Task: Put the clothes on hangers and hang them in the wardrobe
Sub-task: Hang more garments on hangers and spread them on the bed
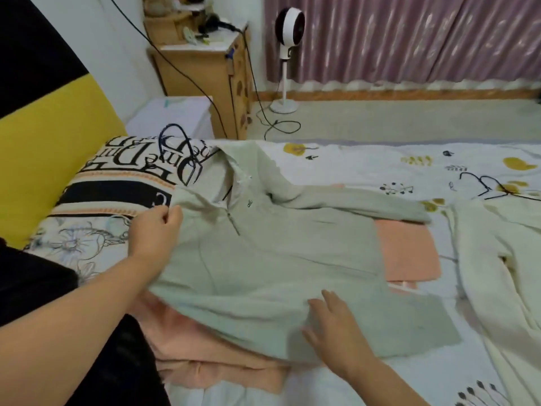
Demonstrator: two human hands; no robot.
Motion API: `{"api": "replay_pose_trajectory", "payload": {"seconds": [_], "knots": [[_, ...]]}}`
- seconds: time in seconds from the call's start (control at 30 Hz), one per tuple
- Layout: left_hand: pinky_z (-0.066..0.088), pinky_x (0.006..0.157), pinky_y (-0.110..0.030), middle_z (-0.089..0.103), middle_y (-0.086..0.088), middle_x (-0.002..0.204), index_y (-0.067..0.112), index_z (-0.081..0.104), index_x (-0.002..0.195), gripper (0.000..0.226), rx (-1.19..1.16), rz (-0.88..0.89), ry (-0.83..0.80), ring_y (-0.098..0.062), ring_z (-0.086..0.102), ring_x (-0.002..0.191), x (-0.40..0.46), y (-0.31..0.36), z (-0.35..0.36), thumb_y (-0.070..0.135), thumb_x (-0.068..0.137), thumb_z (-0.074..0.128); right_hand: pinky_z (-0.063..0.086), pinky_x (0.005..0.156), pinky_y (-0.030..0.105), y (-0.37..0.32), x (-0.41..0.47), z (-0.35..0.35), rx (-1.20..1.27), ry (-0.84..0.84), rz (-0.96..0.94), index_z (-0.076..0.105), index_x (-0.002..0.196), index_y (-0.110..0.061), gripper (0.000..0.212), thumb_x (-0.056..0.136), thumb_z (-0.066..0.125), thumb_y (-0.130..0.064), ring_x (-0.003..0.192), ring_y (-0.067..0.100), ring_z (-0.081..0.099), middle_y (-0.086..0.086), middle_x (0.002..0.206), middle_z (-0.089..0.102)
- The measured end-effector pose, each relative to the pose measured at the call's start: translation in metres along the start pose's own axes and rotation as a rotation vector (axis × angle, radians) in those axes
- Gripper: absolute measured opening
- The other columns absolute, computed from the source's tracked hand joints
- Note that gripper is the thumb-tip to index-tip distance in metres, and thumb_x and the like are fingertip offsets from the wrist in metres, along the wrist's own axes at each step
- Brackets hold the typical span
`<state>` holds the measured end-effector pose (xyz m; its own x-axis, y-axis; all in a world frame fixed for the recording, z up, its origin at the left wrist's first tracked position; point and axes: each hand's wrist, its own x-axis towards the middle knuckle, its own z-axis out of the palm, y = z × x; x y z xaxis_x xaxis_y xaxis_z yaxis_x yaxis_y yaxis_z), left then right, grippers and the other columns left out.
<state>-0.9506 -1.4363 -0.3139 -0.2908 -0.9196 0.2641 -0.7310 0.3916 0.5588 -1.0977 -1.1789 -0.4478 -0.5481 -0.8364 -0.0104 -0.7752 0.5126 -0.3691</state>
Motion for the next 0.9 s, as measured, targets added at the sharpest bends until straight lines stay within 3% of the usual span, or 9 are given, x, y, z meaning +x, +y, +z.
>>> {"api": "replay_pose_trajectory", "payload": {"seconds": [0.1, 0.2, 0.27, 0.33, 0.4, 0.47, 0.63, 0.77, 0.9], "knots": [[0.023, 0.055, -0.037, 0.042, -0.016, 0.059, 0.009, 0.034, 0.056, 0.039, 0.032, -0.030, -0.028, -0.032, 0.041, 0.063, -0.012, -0.052, 0.028, 0.016, 0.093, 0.042, 0.052, 0.078, 0.045, 0.002, -0.005, 0.031, -0.161, -0.095, 0.036, 0.050, 0.109, -0.023, 0.055, 0.064, 0.038, -0.053, 0.095, 0.031, 0.069, 0.011, 0.108, 0.070], [0.033, 0.063, -0.039, 0.054, -0.030, 0.086, 0.006, 0.045, 0.075, 0.028, 0.130, -0.123, -0.071, -0.036, 0.048, 0.074, -0.016, -0.091, 0.041, 0.022, 0.097, 0.035, 0.042, 0.087, 0.060, 0.021, -0.002, 0.047, -0.257, -0.073, 0.150, 0.053, 0.120, -0.018, 0.058, 0.069, 0.065, -0.043, 0.110, 0.043, 0.059, 0.019, 0.123, 0.061], [0.039, 0.076, -0.044, 0.054, -0.034, 0.106, -0.004, 0.048, 0.103, 0.026, 0.248, -0.257, -0.163, -0.043, 0.052, 0.092, -0.014, -0.109, 0.046, 0.019, 0.097, 0.036, 0.031, 0.092, 0.071, 0.028, 0.003, 0.044, -0.265, -0.114, 0.288, 0.047, 0.134, -0.022, 0.063, 0.078, 0.070, -0.039, 0.132, 0.042, 0.037, 0.017, 0.143, 0.042], [0.038, 0.092, -0.047, 0.043, -0.032, 0.125, -0.007, 0.034, 0.124, 0.041, 0.386, -0.368, -0.275, -0.045, 0.043, 0.115, -0.017, -0.111, 0.053, 0.016, 0.092, 0.045, 0.016, 0.107, 0.063, 0.031, 0.009, 0.042, -0.289, -0.198, 0.319, 0.025, 0.144, -0.033, 0.055, 0.093, 0.043, -0.046, 0.145, 0.029, 0.004, 0.006, 0.155, 0.013], [0.031, 0.102, -0.047, 0.030, -0.025, 0.137, 0.002, 0.023, 0.137, 0.061, 0.601, -0.226, -0.308, -0.039, 0.031, 0.127, -0.030, -0.106, 0.064, 0.026, 0.089, 0.051, 0.012, 0.108, 0.062, 0.029, 0.012, 0.047, -0.302, -0.205, 0.299, 0.024, 0.145, -0.032, 0.052, 0.096, 0.035, -0.045, 0.145, 0.030, 0.001, 0.007, 0.156, 0.010], [0.016, 0.111, -0.051, 0.010, -0.018, 0.152, 0.015, 0.009, 0.147, 0.071, 0.779, 0.059, -0.373, -0.035, 0.010, 0.140, -0.051, -0.104, 0.080, 0.044, 0.092, 0.041, 0.011, 0.101, 0.069, 0.017, 0.014, 0.054, -0.288, -0.102, 0.238, 0.034, 0.144, -0.027, 0.057, 0.092, 0.047, -0.045, 0.142, 0.040, 0.017, 0.014, 0.155, 0.022], [-0.011, 0.110, -0.058, -0.019, -0.002, 0.156, 0.034, -0.012, 0.147, 0.071, 1.020, 0.163, -0.751, -0.033, -0.023, 0.140, -0.090, -0.140, 0.105, 0.067, 0.089, 0.012, -0.009, 0.110, 0.063, 0.015, 0.016, 0.073, -0.259, -0.410, 0.249, -0.011, 0.147, -0.038, 0.063, 0.094, 0.015, -0.060, 0.142, 0.033, -0.022, -0.003, 0.157, -0.020], [-0.007, 0.110, -0.059, -0.013, -0.003, 0.157, 0.031, -0.008, 0.148, 0.072, 1.078, 0.142, -0.884, -0.035, -0.021, 0.140, -0.081, -0.135, 0.106, 0.064, 0.091, 0.020, -0.001, 0.110, 0.063, 0.012, 0.023, 0.068, -0.266, -0.499, 0.264, 0.000, 0.149, -0.037, 0.061, 0.095, 0.023, -0.056, 0.144, 0.034, -0.012, -0.003, 0.159, -0.009], [0.029, 0.103, -0.040, 0.042, -0.007, 0.140, 0.017, 0.042, 0.132, 0.043, 0.932, 0.195, -0.868, -0.030, 0.034, 0.131, -0.075, -0.099, 0.085, 0.039, 0.096, 0.032, 0.033, 0.105, 0.047, -0.011, 0.027, 0.035, -0.325, -0.414, 0.236, 0.044, 0.129, -0.018, 0.036, 0.095, 0.036, -0.027, 0.128, 0.030, 0.037, 0.008, 0.136, 0.042]]}}
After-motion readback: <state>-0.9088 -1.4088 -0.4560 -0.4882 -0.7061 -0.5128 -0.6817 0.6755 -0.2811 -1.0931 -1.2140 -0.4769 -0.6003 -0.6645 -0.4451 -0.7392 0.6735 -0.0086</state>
